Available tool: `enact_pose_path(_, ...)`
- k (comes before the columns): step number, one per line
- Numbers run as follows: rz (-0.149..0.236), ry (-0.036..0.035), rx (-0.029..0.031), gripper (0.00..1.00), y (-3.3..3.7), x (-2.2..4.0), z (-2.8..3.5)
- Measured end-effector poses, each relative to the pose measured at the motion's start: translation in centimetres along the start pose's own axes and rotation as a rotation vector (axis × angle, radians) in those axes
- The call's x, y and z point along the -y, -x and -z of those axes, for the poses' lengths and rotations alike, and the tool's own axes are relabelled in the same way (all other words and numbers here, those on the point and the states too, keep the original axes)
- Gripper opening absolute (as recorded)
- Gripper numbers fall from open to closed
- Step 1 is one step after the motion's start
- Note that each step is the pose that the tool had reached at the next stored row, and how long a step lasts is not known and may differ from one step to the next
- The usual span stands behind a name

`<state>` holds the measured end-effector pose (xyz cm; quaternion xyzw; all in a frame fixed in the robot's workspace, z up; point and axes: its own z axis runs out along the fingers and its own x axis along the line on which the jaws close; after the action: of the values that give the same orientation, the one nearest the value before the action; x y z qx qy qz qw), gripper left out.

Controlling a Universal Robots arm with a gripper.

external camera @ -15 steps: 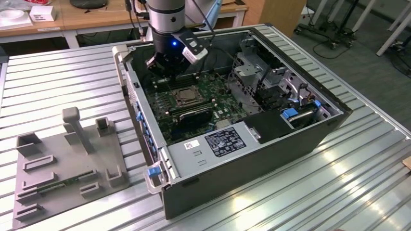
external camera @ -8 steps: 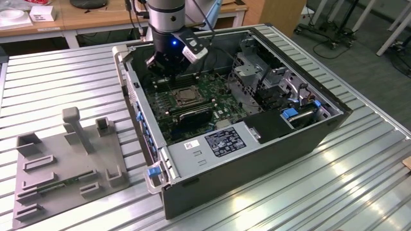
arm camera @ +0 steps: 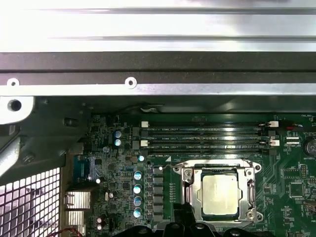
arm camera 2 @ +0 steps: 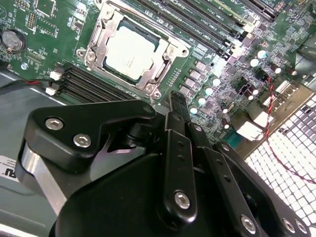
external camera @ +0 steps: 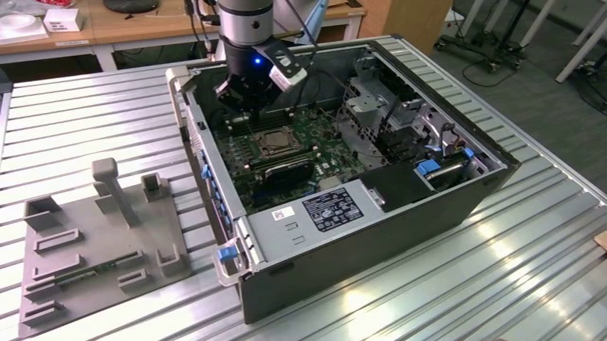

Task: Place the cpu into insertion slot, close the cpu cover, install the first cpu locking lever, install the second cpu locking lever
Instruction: 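Install the first cpu locking lever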

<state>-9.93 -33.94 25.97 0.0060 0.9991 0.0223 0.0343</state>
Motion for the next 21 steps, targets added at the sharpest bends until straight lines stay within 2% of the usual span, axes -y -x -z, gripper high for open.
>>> enact_pose_path(4,0.000,-0.0014,-0.0001,0.11,-0.34,0.01,-0.04)
enact_pose_path(11,0.001,-0.0106,0.0001,0.11,-1.37,0.02,-0.10)
enact_pose_path(16,0.001,-0.0119,0.0003,0.11,-1.55,0.03,-0.10)
enact_pose_path(17,0.001,-0.0098,0.0005,0.11,-1.57,0.04,-0.09)
enact_pose_path(19,0.000,0.0072,0.0007,0.11,-1.60,0.03,-0.09)
enact_pose_path(20,-0.001,0.0130,0.0007,0.11,-1.61,0.03,-0.10)
enact_pose_path(21,-0.001,0.0139,0.0007,0.11,-1.62,0.02,-0.09)
